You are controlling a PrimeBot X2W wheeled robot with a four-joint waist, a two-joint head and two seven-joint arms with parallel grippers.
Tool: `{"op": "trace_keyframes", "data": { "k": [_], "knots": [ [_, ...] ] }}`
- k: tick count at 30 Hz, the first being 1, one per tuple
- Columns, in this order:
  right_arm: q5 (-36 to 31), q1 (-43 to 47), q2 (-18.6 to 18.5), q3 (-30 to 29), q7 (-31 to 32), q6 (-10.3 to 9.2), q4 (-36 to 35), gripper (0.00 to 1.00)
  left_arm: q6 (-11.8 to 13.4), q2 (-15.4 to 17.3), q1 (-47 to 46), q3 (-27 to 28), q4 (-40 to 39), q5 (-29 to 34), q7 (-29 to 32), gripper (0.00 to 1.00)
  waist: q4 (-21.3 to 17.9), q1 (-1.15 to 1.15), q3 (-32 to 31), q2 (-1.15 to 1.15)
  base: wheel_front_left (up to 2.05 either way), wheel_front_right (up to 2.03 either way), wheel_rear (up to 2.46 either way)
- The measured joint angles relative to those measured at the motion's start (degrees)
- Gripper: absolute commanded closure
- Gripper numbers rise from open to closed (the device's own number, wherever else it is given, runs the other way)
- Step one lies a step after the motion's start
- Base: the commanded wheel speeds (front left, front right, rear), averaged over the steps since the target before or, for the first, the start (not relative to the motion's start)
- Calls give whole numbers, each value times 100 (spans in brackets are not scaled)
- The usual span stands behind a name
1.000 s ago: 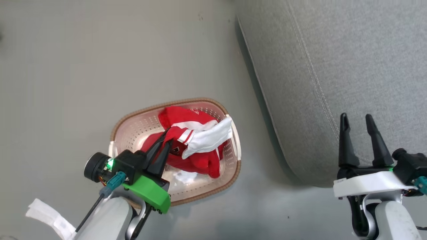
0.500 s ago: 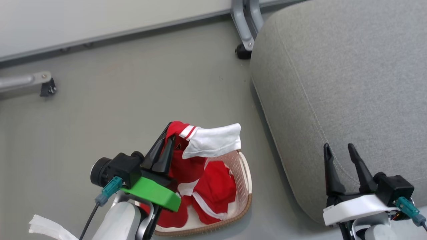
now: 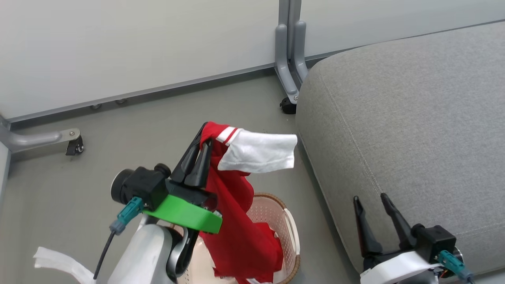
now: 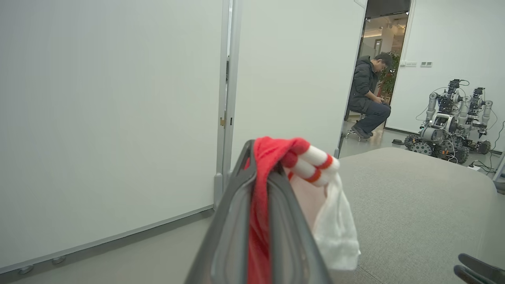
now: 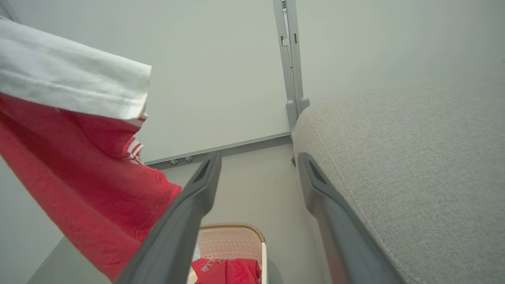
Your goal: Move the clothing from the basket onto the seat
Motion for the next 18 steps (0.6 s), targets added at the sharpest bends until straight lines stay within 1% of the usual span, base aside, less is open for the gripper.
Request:
{"op": "trace_keyframes", "data": {
  "k": [5,7,9,10,13,18],
  "knots": [
    [-81,-2,-1,391,0,0,-122,0,10,-48,-198,-42,63,-8,0,100,-38,0,-56,0,0,0,0],
    [-276,-20,-1,671,0,-1,-151,0,36,-68,-248,-43,63,-30,0,100,-50,0,-67,0,0,0,0],
    [-637,-102,-2,983,0,0,-168,0,101,-98,-296,-34,58,-116,0,100,-62,0,-70,0,0,0,0],
    [-666,-146,1,1063,0,2,-191,0,132,-103,-314,-49,56,-112,0,100,-66,0,-71,0,0,0,0],
    [-666,-351,-5,1377,0,2,-219,0,210,-123,-400,-120,53,-108,0,100,-80,0,-67,0,0,0,0],
    [-390,-731,7,1797,0,3,-143,0,260,-153,-521,-288,60,-19,1,100,-100,0,-60,0,0,0,0]
  ]
}}
